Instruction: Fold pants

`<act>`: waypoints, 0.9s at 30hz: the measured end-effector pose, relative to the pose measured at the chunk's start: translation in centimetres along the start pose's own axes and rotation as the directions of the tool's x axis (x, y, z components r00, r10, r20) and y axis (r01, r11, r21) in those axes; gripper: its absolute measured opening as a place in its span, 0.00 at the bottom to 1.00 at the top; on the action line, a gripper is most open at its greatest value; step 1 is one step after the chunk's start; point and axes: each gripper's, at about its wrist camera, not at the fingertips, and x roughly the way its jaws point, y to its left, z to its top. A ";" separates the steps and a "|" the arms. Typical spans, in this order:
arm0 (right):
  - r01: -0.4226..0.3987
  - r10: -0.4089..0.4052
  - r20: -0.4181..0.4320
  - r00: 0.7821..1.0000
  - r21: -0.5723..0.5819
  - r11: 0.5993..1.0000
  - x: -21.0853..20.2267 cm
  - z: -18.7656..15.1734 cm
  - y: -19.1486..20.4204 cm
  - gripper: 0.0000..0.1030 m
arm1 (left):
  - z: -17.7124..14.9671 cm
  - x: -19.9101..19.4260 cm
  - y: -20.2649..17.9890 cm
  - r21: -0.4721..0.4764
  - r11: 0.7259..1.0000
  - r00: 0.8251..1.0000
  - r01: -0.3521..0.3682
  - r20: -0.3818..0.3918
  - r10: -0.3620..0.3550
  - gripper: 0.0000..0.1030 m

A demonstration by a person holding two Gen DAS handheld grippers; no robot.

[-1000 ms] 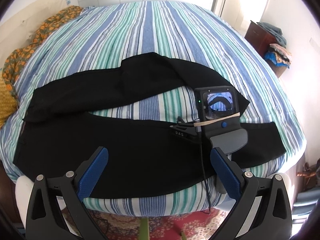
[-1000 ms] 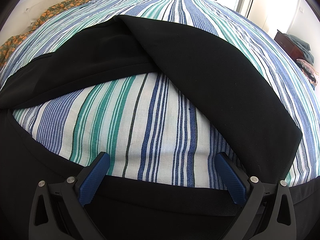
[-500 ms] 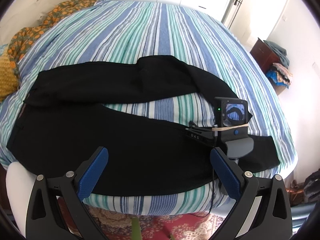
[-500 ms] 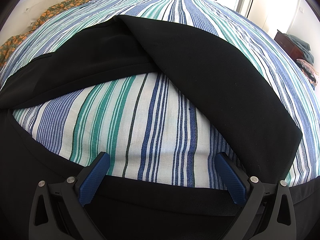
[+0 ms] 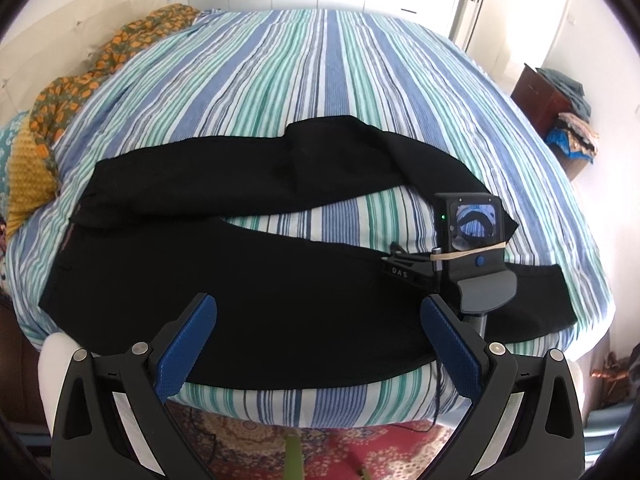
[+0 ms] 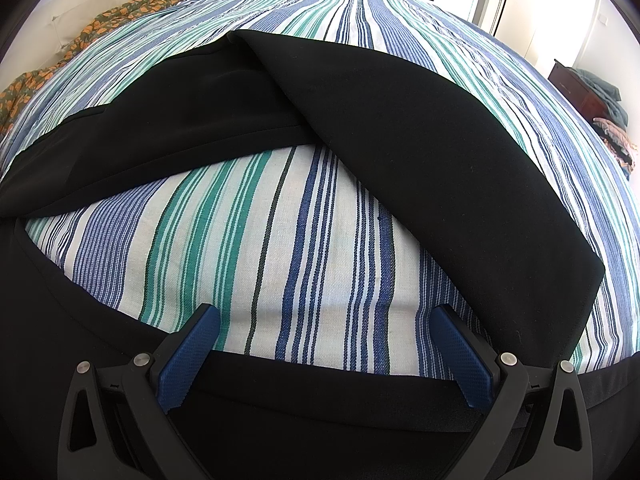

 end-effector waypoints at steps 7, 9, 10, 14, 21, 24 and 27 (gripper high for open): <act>0.000 0.000 0.000 1.000 0.000 1.000 0.0 0.0 0.0 1.00 | -0.2 0.3 -2.6 0.074 0.997 1.000 -0.028 -0.010 0.029 0.99; 0.000 0.000 0.000 1.000 0.000 1.000 0.0 0.0 0.0 1.00 | -0.3 0.4 -3.5 0.095 0.995 0.999 -0.025 -0.018 0.027 0.99; 0.000 0.000 0.000 1.000 0.000 1.000 0.0 0.0 0.0 1.00 | -0.4 0.3 -3.9 0.107 0.994 1.000 -0.025 -0.016 0.027 0.99; 0.000 0.000 0.000 1.000 0.000 1.000 0.0 0.0 0.0 1.00 | -0.5 -0.4 -4.8 0.147 0.988 0.999 -0.037 0.009 0.036 0.99; 0.000 0.000 0.000 1.000 0.000 1.000 0.0 0.0 0.0 1.00 | -0.6 -0.6 -3.6 0.106 0.994 1.000 -0.014 0.006 0.013 0.99; 0.000 0.000 0.000 1.000 0.000 1.000 0.0 0.0 0.0 1.00 | -0.7 -0.9 -2.5 0.072 0.997 1.000 0.000 0.012 -0.001 0.99; 0.000 0.000 0.000 1.000 0.000 1.000 0.0 0.0 0.0 1.00 | -0.9 -1.2 -1.2 0.037 0.999 1.000 0.022 0.022 -0.023 0.99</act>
